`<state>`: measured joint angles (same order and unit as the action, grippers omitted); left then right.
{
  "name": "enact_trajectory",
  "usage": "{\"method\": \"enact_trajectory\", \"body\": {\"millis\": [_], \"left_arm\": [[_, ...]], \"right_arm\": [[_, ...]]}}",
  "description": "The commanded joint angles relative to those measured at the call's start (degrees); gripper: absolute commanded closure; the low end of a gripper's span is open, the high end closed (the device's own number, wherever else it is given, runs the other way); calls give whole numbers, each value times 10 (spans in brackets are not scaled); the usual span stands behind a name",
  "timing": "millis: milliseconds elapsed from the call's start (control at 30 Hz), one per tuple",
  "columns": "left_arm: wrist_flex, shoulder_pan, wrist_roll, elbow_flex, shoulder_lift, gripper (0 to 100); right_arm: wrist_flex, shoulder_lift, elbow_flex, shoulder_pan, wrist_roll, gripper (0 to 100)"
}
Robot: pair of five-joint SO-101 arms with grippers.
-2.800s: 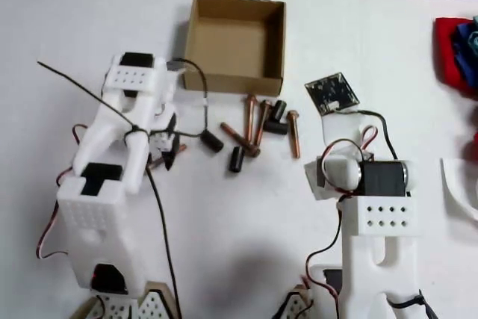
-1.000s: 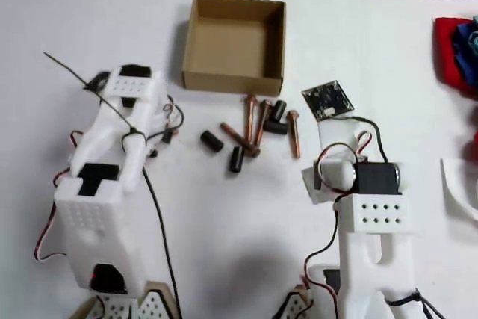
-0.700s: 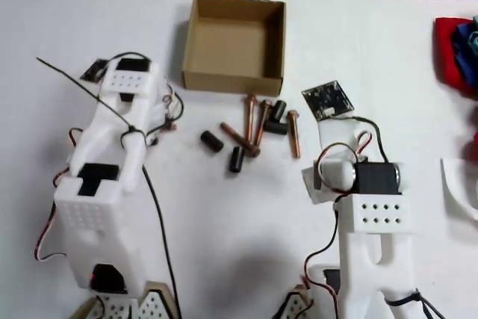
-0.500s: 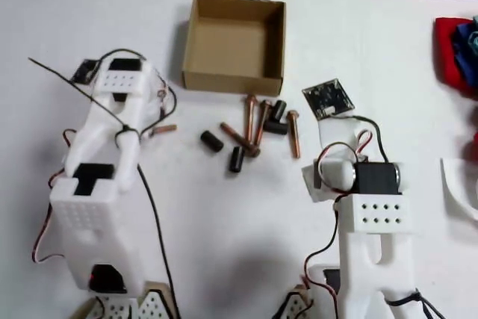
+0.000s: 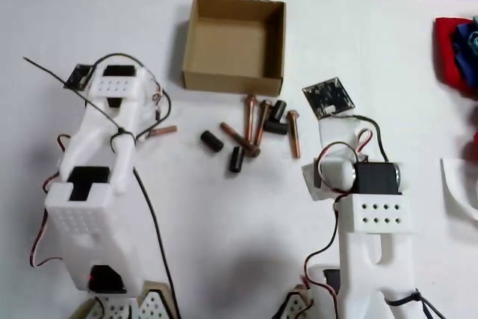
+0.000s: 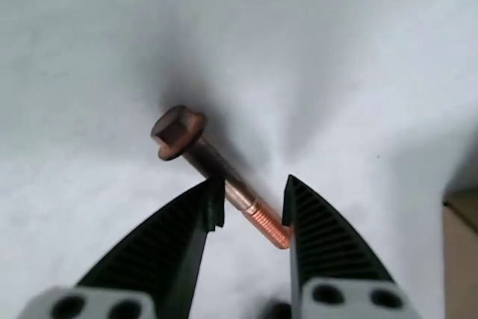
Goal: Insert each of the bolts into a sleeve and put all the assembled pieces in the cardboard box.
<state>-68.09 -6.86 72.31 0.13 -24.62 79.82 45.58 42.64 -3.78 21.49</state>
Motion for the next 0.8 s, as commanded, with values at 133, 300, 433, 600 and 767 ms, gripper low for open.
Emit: {"method": "enact_trajectory", "body": {"millis": [133, 300, 433, 600, 767], "left_arm": [[-88, 4, 4, -57, 17, 842], [-119, 0, 4, -53, 16, 842], [-97, 0, 5, -54, 16, 842], [-51, -9, 7, -57, -21, 845], [-56, -6, 2, -75, -116, 845]], "right_arm": [[-7, 19, -4, 7, 4, 978], [-7, 18, -4, 7, 4, 978], [-7, 18, -4, 7, 4, 978], [-7, 21, -4, 7, 4, 978], [-5, 22, -4, 7, 4, 978]]}}
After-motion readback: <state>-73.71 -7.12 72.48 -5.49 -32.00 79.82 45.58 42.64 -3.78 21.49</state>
